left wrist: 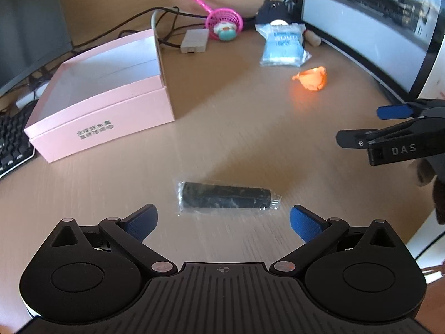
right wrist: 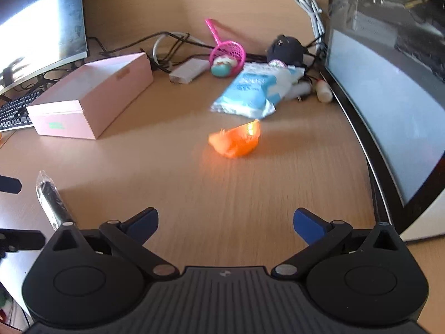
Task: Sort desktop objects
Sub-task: 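Grasp the bagged black cylinder with the left tool while the right tool grasps the orange toy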
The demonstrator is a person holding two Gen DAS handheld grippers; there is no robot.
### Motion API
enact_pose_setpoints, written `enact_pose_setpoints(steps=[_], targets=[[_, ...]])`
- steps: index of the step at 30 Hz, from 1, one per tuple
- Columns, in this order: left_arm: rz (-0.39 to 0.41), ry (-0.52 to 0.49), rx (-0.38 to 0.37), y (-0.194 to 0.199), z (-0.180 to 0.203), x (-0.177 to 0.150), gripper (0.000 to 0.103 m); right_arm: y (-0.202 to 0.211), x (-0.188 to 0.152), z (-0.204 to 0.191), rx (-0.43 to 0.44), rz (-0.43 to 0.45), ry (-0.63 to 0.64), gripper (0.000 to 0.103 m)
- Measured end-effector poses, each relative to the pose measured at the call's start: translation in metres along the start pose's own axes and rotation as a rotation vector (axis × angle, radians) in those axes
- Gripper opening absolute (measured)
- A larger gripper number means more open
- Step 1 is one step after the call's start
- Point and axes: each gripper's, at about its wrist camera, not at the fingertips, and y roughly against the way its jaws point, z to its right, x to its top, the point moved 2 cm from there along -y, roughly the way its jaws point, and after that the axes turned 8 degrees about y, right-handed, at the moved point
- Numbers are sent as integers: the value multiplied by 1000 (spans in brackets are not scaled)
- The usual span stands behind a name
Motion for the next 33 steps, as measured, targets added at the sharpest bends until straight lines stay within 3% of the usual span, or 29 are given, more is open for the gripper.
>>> enact_pose_setpoints(steps=[5, 12, 18, 19, 22, 25, 27, 31, 33], targets=[[1, 2, 42, -3, 1, 2, 103, -3, -11, 1, 25, -29, -34, 103], [17, -9, 59, -1, 4, 3, 103, -2, -17, -3, 8, 2, -21, 103], [29, 16, 78, 5, 1, 5, 103, -7, -1, 1, 45, -97, -5, 103], [32, 22, 80, 7, -1, 5, 103, -5, 3, 2, 42, -70, -2, 103], [37, 38, 84, 12, -2, 2, 103, 2, 22, 0, -106, 118, 74, 102], [37, 44, 69, 15, -1, -3, 103, -17, 44, 10, -108, 149, 34, 91], [39, 40, 69, 18, 0, -7, 103, -37, 55, 18, -71, 116, 3, 85], [41, 29, 80, 20, 2, -12, 103, -69, 65, 25, 24, 12, -38, 46], [52, 23, 83, 21, 2, -12, 103, -65, 65, 24, 33, 13, -34, 46]])
